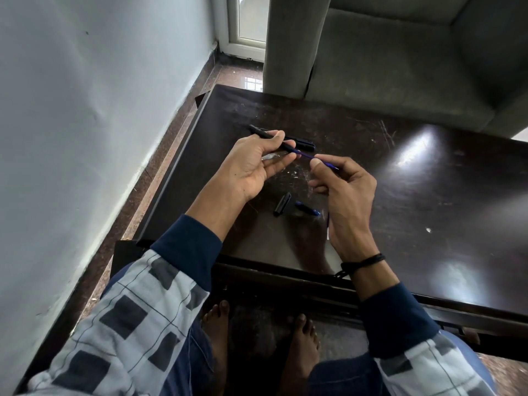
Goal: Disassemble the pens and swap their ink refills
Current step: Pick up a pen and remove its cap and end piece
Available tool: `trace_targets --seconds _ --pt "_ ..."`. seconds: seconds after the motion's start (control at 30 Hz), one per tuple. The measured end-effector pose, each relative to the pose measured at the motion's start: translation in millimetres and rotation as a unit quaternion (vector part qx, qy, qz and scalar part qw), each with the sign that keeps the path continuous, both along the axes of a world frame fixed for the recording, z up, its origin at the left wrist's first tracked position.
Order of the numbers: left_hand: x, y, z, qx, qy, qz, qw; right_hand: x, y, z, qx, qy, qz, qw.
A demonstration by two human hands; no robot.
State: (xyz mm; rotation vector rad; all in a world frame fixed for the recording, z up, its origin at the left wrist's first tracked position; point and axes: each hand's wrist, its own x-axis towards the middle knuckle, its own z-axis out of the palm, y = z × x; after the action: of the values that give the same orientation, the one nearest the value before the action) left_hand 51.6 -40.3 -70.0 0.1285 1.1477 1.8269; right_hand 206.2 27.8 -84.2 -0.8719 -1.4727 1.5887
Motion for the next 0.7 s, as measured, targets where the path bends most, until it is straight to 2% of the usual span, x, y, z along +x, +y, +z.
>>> trace_targets --seconds 0.47,0.7 --pt "-0.3 -0.4 1.9 0.012 -0.046 0.012 0.999 -0.3 1.7 2.1 0.014 0.074 -0.039 0.996" --pt "2.5 0.0 1.7 0.018 -0.063 0.014 0.998 -0.9 0.5 1.3 -0.001 0.078 -0.004 0.997"
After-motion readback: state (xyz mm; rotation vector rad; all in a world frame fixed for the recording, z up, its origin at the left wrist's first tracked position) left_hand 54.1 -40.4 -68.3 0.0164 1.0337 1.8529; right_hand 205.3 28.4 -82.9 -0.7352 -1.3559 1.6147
